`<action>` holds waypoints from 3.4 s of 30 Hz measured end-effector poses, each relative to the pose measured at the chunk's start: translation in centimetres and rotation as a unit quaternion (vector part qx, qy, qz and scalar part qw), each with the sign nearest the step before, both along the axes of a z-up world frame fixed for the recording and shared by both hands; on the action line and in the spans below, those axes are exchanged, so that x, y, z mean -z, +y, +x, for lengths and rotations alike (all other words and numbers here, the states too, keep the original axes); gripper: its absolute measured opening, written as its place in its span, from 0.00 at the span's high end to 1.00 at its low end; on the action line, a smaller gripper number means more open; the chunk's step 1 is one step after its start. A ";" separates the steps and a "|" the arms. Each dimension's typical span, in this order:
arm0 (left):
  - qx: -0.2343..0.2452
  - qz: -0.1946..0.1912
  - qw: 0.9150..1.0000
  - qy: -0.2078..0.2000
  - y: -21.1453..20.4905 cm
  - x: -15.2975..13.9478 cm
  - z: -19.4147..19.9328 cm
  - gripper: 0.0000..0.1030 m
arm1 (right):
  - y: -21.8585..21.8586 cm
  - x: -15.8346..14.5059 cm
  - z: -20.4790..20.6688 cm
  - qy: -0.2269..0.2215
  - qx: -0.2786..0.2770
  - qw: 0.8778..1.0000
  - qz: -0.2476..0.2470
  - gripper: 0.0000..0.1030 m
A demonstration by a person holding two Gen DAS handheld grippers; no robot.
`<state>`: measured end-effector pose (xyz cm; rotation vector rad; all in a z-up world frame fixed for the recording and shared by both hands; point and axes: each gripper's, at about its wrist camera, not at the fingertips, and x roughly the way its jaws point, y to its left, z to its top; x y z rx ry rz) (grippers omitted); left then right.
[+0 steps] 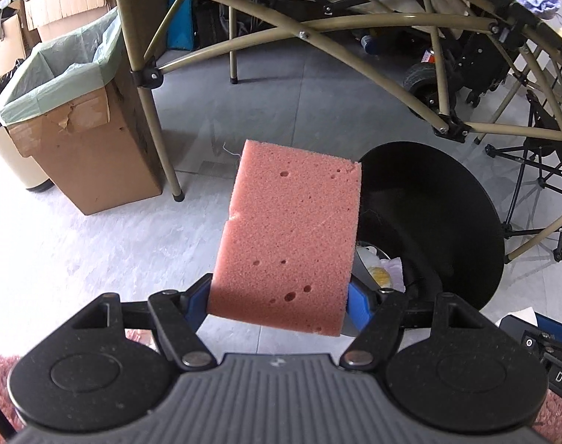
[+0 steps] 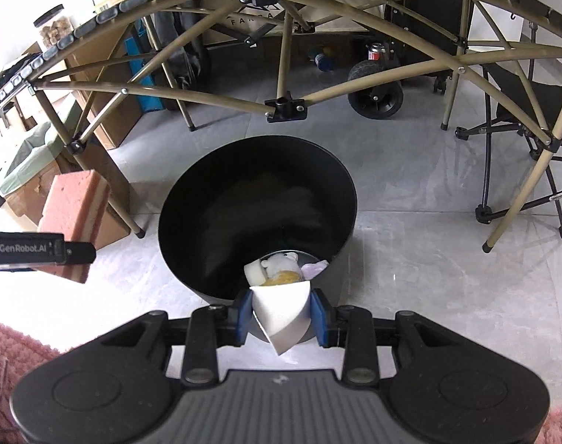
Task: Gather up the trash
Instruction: 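Carry the pink sponge and white wedge down over the black trash bin, then open the right tool to drop the white wedge into the bin, then move the left tool with the pink sponge over the bin opening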
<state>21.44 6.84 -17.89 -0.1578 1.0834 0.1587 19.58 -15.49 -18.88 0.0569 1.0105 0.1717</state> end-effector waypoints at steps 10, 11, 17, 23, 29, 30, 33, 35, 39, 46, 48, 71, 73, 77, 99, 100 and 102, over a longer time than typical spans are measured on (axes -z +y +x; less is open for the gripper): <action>-0.019 -0.010 1.000 0.007 1.0 0.4 1.1 0.30 | 1.7 0.5 3.3 0.015 -0.009 1.000 0.016 0.68; -0.021 -0.011 1.000 0.009 1.1 0.5 1.2 0.30 | 2.0 0.5 3.7 0.016 -0.011 1.000 0.016 0.68; -0.032 -0.016 0.999 0.015 2.0 0.9 1.7 0.30 | 3.7 0.8 5.5 0.018 -0.019 1.000 0.013 0.68; -0.040 -0.014 0.999 0.011 2.7 0.9 1.8 0.30 | 5.5 1.2 7.1 0.022 -0.022 0.999 0.012 0.68; -0.052 -0.013 0.998 0.017 3.4 1.3 2.0 0.30 | 6.9 1.5 8.7 0.020 -0.020 0.999 0.014 0.68; -0.055 -0.012 0.998 0.018 3.6 1.4 2.0 0.30 | 7.1 1.6 9.0 0.019 -0.018 1.000 0.014 0.68; -0.061 -0.011 0.998 0.024 4.1 1.7 2.0 0.30 | 7.4 1.8 9.7 0.017 -0.012 1.000 0.011 0.68; -0.065 -0.011 0.998 0.025 4.4 1.8 2.0 0.30 | 7.4 1.9 9.9 0.016 -0.008 1.000 0.009 0.68; -0.069 -0.013 0.997 0.025 4.7 1.8 2.0 0.30 | 7.4 2.2 10.0 0.020 -0.009 1.000 0.002 0.68; -0.067 -0.012 0.997 0.022 4.4 1.6 1.8 0.30 | 7.1 2.3 10.0 0.026 -0.001 1.000 -0.015 0.60; -0.067 -0.011 0.997 0.021 4.5 1.6 1.8 0.30 | 7.0 2.4 10.0 0.029 0.004 0.999 -0.020 0.40; -0.067 -0.009 0.998 0.020 4.4 1.5 1.8 0.30 | 6.7 2.3 9.7 0.041 0.004 0.999 -0.029 0.00; -0.066 -0.010 0.998 0.019 4.4 1.4 1.7 0.30 | 6.7 2.1 9.5 0.041 0.002 0.999 -0.028 0.00; -0.065 -0.012 0.998 0.013 4.3 1.1 1.5 0.30 | 6.4 1.6 9.2 0.039 0.000 0.999 -0.026 0.00; -0.034 -0.019 0.999 -0.029 1.2 -1.5 1.7 0.30 | 1.8 -1.9 6.0 0.023 0.008 1.000 -0.010 0.00; -0.031 -0.020 0.999 -0.031 0.9 -1.6 1.7 0.30 | 1.3 -1.9 6.0 0.022 0.013 1.000 -0.009 0.00; -0.023 -0.020 0.999 -0.033 0.2 -1.8 1.9 0.30 | 0.6 -2.0 5.8 0.021 0.021 1.000 -0.008 0.00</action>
